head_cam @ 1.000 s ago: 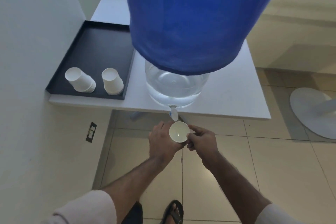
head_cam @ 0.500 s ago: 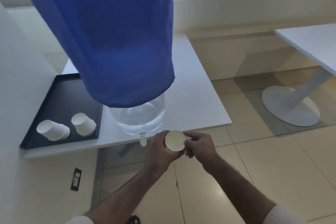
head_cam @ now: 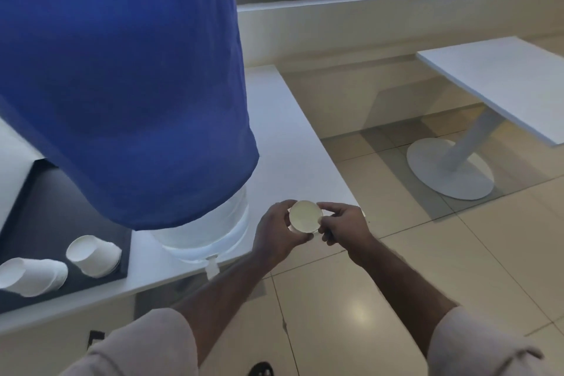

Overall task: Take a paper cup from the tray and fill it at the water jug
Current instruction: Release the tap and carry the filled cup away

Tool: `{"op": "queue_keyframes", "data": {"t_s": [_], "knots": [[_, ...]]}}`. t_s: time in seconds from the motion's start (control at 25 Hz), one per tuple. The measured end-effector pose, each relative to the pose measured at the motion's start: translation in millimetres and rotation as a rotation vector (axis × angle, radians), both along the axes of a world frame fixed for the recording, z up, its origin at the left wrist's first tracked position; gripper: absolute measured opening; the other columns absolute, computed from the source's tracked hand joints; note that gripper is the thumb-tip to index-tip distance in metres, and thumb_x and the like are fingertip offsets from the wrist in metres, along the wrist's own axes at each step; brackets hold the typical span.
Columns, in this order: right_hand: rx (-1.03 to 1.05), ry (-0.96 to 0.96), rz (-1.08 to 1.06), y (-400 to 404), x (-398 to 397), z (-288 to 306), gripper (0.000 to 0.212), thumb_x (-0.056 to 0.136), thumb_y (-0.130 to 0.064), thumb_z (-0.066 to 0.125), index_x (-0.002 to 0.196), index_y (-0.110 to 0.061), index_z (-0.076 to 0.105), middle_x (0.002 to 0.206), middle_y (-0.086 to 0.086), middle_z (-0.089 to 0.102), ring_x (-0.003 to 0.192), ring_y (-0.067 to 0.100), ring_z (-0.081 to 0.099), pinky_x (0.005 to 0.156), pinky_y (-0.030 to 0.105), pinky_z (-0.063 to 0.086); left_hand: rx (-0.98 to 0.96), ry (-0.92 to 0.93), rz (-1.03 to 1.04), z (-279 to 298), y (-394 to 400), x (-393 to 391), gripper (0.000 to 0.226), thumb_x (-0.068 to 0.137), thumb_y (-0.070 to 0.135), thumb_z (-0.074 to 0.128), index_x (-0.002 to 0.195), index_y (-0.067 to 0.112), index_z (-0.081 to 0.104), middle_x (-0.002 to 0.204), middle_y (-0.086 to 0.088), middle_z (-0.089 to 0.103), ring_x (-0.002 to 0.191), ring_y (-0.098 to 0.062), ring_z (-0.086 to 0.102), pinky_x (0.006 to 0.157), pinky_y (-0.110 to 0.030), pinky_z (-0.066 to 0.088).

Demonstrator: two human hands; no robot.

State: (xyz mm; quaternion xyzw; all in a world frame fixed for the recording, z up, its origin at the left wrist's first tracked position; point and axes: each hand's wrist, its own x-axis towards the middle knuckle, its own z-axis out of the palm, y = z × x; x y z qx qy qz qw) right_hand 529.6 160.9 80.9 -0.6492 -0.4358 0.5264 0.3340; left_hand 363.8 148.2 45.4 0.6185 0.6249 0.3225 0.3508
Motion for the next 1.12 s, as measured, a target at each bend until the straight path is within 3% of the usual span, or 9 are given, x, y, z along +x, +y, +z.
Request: {"op": "queue_keyframes", "data": {"t_s": [0.28, 0.68, 0.88, 1.12], "knots": [[-0.065, -0.054, -0.050, 43.6, -0.9, -33.2, 0.043, 0.081, 0.007, 0.055, 0.119, -0.011, 0.066, 0.060, 0.015, 0.062, 0.046, 0.023, 0.051, 0.047, 0.030, 0.045, -0.110, 0.019, -0.029, -29.2, 48.6, 3.0, 0.063, 0.064, 0.025, 0.093, 0.120, 0.032, 0.064, 0.104, 0.014, 0.064, 0.080, 0.011, 0.056, 0.067, -0.014, 0.038], [-0.134, -0.115, -0.078, 62.8, -10.3, -64.0, 0.041, 0.089, 0.005, 0.054, 0.125, -0.013, 0.061, 0.068, 0.014, 0.061, 0.051, 0.023, 0.050, 0.047, 0.028, 0.046, -0.176, 0.037, -0.059, -63.2, 70.9, -1.7, 0.061, 0.070, 0.022, 0.090, 0.124, 0.030, 0.063, 0.112, 0.008, 0.064, 0.084, 0.003, 0.055, 0.071, -0.019, 0.041], [-0.142, -0.146, -0.085, 60.4, -18.3, -72.6, 0.041, 0.090, 0.001, 0.052, 0.126, -0.016, 0.060, 0.069, 0.010, 0.061, 0.053, 0.022, 0.048, 0.050, 0.029, 0.045, -0.210, 0.025, -0.069, -73.4, 71.8, -6.0, 0.061, 0.071, 0.017, 0.088, 0.126, 0.026, 0.063, 0.116, 0.002, 0.065, 0.094, -0.012, 0.061, 0.084, -0.031, 0.051], [-0.106, -0.178, -0.112, 44.5, -22.6, -68.2, 0.046, 0.089, -0.003, 0.053, 0.134, -0.014, 0.051, 0.080, 0.009, 0.066, 0.062, 0.020, 0.053, 0.056, 0.029, 0.047, -0.228, 0.021, -0.073, -72.7, 59.6, -12.0, 0.086, 0.076, 0.016, 0.086, 0.148, 0.022, 0.041, 0.116, -0.001, 0.057, 0.091, -0.015, 0.058, 0.069, -0.024, 0.050]]}}
